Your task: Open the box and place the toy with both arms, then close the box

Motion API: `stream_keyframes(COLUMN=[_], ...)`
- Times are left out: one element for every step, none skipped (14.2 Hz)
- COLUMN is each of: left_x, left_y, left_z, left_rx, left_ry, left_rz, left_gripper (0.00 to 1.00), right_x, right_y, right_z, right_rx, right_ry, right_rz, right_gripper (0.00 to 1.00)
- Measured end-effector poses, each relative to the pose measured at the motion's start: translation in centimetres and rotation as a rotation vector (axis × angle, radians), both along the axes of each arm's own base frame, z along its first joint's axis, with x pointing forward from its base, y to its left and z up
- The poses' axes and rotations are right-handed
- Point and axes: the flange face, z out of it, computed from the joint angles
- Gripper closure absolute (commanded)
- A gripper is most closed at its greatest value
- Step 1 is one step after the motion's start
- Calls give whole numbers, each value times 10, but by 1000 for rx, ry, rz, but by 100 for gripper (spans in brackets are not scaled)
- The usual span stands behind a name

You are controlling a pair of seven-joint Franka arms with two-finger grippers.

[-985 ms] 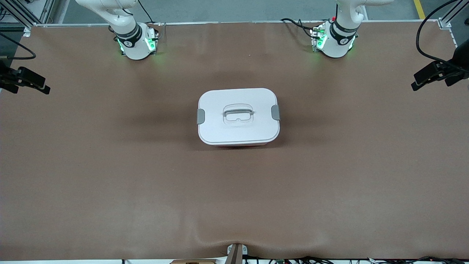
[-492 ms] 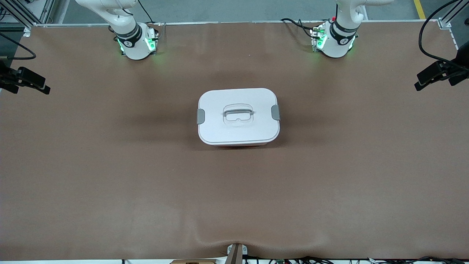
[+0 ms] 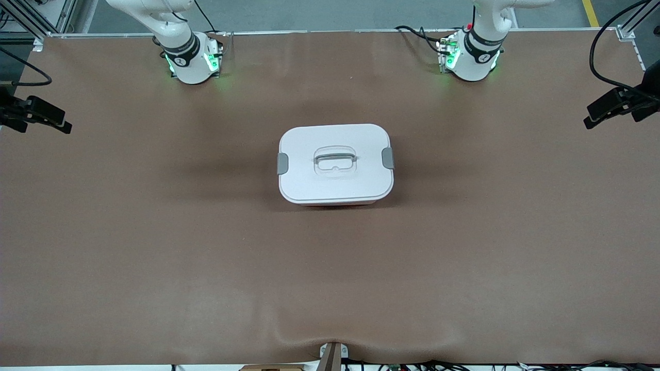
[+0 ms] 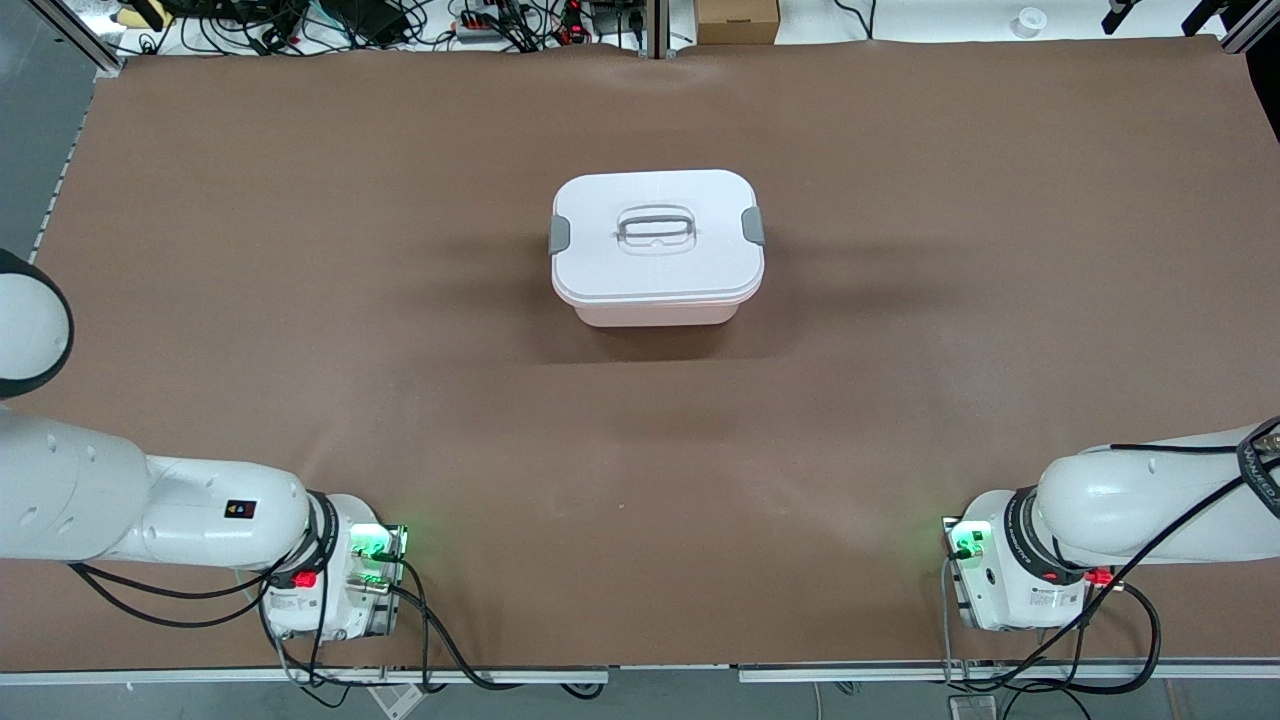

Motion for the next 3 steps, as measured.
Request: stream_keyframes(left_x=[0, 0, 0], left_y=[3, 4, 5], left_z=[0, 0, 0], left_rx=[0, 0, 0], left_ry=[0, 0, 0], left_rz=[5, 7, 8], left_gripper=[0, 0, 0], right_x=[0, 0, 0], right_y=[0, 0, 0], right_z=[0, 0, 0], right_rx=[0, 0, 0], right_ry=[0, 0, 0], right_rz=[0, 0, 0], right_gripper=[0, 0, 0])
